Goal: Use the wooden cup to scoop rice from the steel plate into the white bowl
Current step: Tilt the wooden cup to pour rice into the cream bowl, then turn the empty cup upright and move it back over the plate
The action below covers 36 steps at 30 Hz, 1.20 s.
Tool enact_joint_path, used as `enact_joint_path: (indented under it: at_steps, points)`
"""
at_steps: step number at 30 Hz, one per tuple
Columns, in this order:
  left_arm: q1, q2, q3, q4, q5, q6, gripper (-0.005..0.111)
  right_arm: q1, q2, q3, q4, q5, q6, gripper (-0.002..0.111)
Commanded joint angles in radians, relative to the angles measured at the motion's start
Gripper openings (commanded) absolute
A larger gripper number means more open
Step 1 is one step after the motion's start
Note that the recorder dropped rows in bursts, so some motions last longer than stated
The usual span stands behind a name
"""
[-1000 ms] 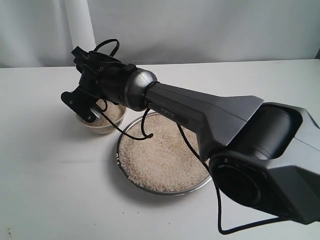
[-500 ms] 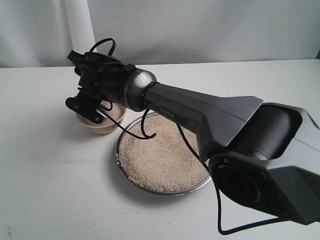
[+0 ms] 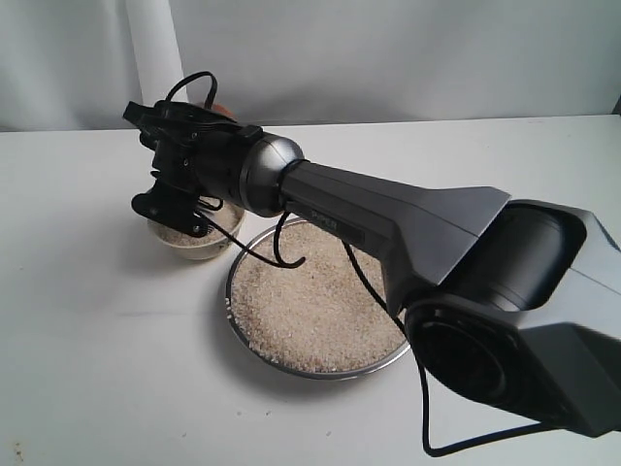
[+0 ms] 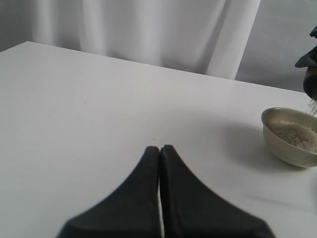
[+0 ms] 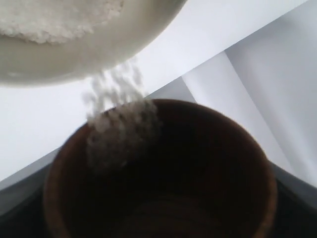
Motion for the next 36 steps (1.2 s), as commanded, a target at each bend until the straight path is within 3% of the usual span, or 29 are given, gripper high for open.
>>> enact_joint_path:
  at_steps: [1, 16, 36]
  points:
    - [-0.001, 0.008, 0.001, -0.004, -0.006, -0.002, 0.0, 0.007, -0.013, -0.006, -0.033, -0.014, -0.026, 0.0]
    - [-0.001, 0.008, 0.001, -0.004, -0.006, -0.002, 0.0, 0.025, -0.013, -0.006, -0.059, -0.04, -0.132, 0.0]
    - [-0.001, 0.008, 0.001, -0.004, -0.006, -0.002, 0.0, 0.038, -0.013, -0.006, -0.091, -0.039, -0.115, 0.0]
